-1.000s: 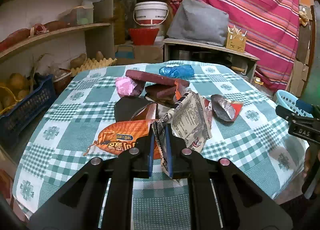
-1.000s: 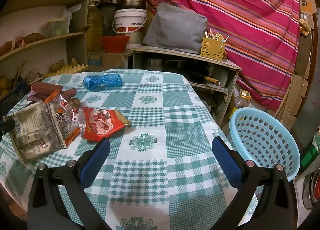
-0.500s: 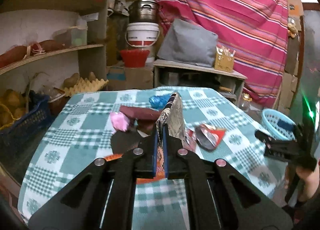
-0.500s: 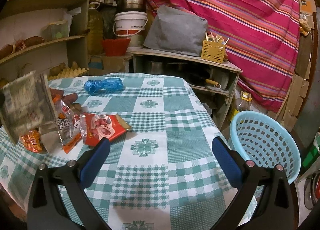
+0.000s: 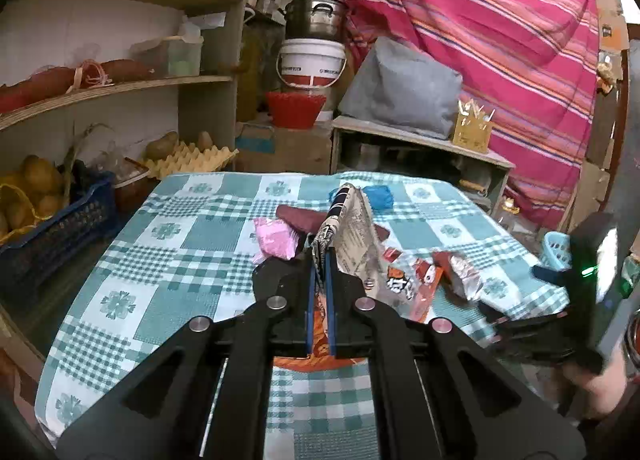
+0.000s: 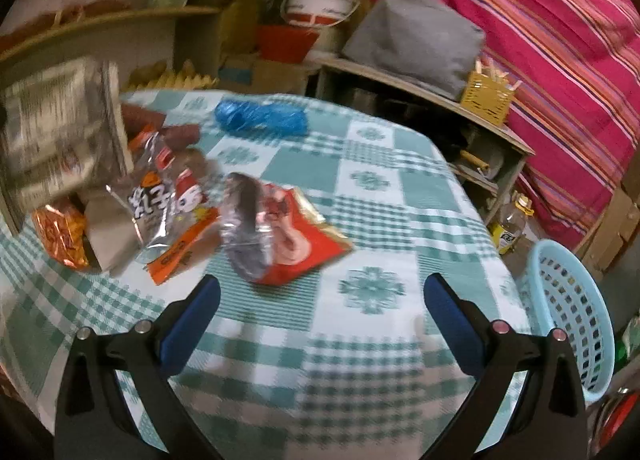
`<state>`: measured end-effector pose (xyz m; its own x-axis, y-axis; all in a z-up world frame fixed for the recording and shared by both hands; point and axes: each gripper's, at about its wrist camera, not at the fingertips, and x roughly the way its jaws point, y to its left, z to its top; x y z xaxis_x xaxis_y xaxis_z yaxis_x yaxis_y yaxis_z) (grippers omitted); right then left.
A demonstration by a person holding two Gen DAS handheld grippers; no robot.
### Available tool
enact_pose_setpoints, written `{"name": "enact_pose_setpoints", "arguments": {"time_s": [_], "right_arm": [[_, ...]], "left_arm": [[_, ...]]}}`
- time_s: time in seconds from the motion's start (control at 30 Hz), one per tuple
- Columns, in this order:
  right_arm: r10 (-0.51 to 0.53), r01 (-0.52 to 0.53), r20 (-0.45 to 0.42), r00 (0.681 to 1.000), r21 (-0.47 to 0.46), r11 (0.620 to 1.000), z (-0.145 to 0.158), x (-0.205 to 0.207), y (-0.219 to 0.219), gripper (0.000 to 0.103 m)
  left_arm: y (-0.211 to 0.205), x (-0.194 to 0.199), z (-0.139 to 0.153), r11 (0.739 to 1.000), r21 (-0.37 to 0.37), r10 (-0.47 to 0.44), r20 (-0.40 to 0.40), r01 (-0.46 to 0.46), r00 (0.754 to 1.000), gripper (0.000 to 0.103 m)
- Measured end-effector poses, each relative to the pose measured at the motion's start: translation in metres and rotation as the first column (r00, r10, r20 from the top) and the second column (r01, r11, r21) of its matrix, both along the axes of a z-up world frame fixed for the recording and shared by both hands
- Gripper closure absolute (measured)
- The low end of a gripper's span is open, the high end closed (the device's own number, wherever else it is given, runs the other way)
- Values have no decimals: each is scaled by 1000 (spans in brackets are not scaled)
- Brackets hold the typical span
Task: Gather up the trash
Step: 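Grasp the silver foil and red chip bag with the right gripper while the left lifts its wrapper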
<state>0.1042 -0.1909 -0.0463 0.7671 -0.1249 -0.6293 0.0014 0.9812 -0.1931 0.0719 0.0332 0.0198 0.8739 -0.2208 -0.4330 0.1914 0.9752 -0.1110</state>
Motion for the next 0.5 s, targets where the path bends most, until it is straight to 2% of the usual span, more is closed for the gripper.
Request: {"name": "enact_pose_setpoints", "arguments": {"time_s": [0.1,0.2,0.27,0.3,0.33,0.37,0.43,0.5], "right_arm": [[17,-17,-31,999,-14,1000,-6,9,13,4],[17,-19,-30,999,-68,998,-8,19,23,5],[25,-30,-58,998,-81,996,-10,26,26,20],[41,-46,-82,996,-62,997,-11,30,26,37],[47,-52,-91,995,-50,997,-11,32,25,49],[51,-55,-96,994,-36,998,-11,33,23,53],[66,-68,-93,993,-14,998,-11,32,21,75],[88,-87,-84,993,7,996,-7,29,18,86]], "left_arm": [[-1,1,-2,1000,2,-5,-8,5,1000,100],[-1,2,-5,1000,1,-9,-18,9,1000,100],[0,1,-7,1000,4,-7,-23,7,1000,100],[0,2,-7,1000,4,-6,-24,6,1000,100],[0,2,-8,1000,4,-4,-26,4,1000,100],[0,2,-8,1000,5,-3,-27,3,1000,100],[-2,2,-8,1000,7,-1,-27,1,1000,100],[-3,2,-8,1000,11,-4,-25,4,1000,100]]}}
